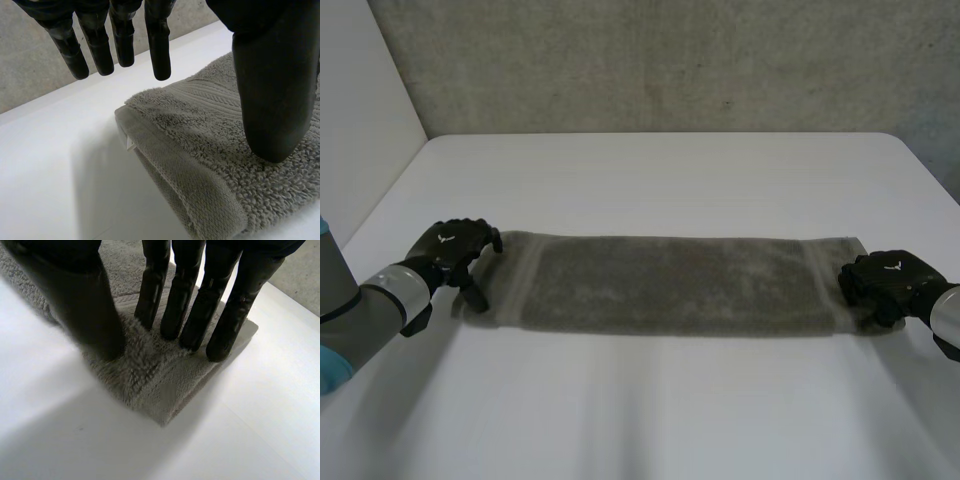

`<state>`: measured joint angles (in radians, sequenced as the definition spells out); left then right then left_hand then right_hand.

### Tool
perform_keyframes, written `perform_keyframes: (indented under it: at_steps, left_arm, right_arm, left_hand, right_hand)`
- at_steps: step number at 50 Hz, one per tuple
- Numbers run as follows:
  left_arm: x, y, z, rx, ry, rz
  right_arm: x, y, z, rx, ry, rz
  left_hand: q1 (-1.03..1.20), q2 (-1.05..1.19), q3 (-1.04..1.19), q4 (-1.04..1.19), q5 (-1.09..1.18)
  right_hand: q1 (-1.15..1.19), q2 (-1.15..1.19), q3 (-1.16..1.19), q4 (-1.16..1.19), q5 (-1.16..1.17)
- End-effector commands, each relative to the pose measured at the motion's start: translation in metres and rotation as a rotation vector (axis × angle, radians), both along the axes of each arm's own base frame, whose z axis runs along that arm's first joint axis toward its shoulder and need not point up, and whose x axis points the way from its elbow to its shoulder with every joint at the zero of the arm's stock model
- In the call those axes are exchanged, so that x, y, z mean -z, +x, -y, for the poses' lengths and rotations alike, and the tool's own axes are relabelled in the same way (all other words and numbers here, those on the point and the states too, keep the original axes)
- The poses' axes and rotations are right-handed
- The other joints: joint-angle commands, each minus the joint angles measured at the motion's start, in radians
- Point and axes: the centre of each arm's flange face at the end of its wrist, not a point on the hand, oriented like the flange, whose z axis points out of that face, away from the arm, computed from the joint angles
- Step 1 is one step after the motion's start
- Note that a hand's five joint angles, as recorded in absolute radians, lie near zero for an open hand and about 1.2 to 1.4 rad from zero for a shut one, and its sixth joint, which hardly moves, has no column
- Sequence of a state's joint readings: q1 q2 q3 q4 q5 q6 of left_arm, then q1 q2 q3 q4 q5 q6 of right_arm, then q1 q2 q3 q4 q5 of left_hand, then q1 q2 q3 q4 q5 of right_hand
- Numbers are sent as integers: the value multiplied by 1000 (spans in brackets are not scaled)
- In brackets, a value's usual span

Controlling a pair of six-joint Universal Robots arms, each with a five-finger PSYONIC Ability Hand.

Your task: Fold the towel.

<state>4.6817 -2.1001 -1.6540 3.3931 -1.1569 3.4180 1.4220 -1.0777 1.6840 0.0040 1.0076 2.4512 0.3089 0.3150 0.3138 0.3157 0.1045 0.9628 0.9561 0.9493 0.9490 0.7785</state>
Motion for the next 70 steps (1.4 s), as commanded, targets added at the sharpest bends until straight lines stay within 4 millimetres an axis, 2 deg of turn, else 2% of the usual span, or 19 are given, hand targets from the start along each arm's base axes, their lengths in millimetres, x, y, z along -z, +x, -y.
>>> perform_keyframes:
  at_steps: [1,6,13,20,22,24,25,27,28,30,33,35,39,41,42,46,58,63,70]
  left_arm:
    - [-1,0,-1,0,-2,0]
    - [-3,0,-3,0,-5,-1]
    - [-10,0,-5,1,-17,-4]
    - [-14,0,-5,-1,-32,-9]
    - [-15,0,-4,0,-33,-10]
    - [-17,2,-3,-6,-42,-12]
    - [-17,2,-3,-6,-42,-12]
    - [-23,8,-1,-25,-56,-13]
    - [-23,8,-1,-25,-57,-13]
    - [-24,10,0,-32,-59,-14]
    - [-24,10,0,-32,-61,-14]
    - [-24,10,-1,-32,-59,-14]
    - [-23,10,-1,-32,-56,-14]
    - [-23,10,-1,-32,-54,-14]
    - [-23,10,-1,-32,-54,-14]
    - [-22,10,-4,-29,-50,-15]
    - [-26,-4,-12,9,-48,-32]
    - [-31,-17,-21,39,-39,-72]
    - [-34,-48,-46,139,-30,-92]
  right_arm:
    - [1,-3,5,12,-4,-7]
    - [-12,-22,17,69,-41,-15]
    - [-67,-68,41,186,-163,-54]
    - [-122,-55,52,148,-226,-69]
    - [-134,-31,48,92,-232,-54]
    - [-154,32,30,-39,-253,-20]
    - [-154,32,30,-39,-253,-20]
    - [-169,100,2,-160,-301,14]
    - [-169,100,2,-161,-301,14]
    - [-173,172,-38,-287,-337,45]
    - [-170,206,-61,-352,-349,60]
    - [-155,258,-105,-463,-351,71]
    - [-121,292,-136,-546,-314,36]
    - [-102,302,-146,-569,-278,14]
    - [-86,308,-153,-584,-253,-10]
    - [-70,299,-146,-537,-216,-55]
    - [-89,225,-101,-382,-189,-26]
    - [-68,180,-99,-331,-143,-18]
    - [-36,153,-101,-301,-68,-22]
  left_hand:
    - [-40,-46,-44,-46,-10]
    - [-51,-57,-56,-58,-21]
    - [-84,-90,-88,-90,-54]
    - [-81,-87,-86,-87,-51]
    - [-81,-87,-86,-87,-51]
    - [-81,-87,-86,-87,-51]
    - [-81,-87,-86,-87,-51]
    - [-78,-84,-83,-85,-48]
    - [-78,-84,-83,-85,-48]
    - [-78,-84,-83,-85,-48]
    - [-78,-84,-83,-85,-48]
    - [-78,-84,-83,-85,-48]
    - [-78,-84,-83,-85,-48]
    - [-75,-81,-80,-82,-45]
    - [-75,-81,-80,-82,-45]
    - [-75,-81,-80,-82,-45]
    - [-72,-78,-77,-79,-42]
    - [-66,-72,-71,-73,-36]
    - [-66,-72,-71,-73,-36]
  right_hand:
    - [420,426,433,434,430]
    - [434,440,447,447,443]
    - [434,440,447,447,443]
    - [434,440,447,447,443]
    - [434,440,447,447,443]
    - [434,440,447,447,443]
    - [434,440,447,447,443]
    - [434,440,447,447,443]
    - [434,440,447,447,443]
    - [434,440,447,447,443]
    - [434,440,447,447,443]
    - [434,440,447,447,443]
    - [434,440,447,447,443]
    - [267,274,281,281,277]
    - [-183,-177,-170,-170,-174]
    - [-786,-779,-772,-772,-776]
    - [-766,-760,-753,-752,-757]
    - [-722,-716,-709,-709,-713]
    - [-681,-675,-668,-667,-672]
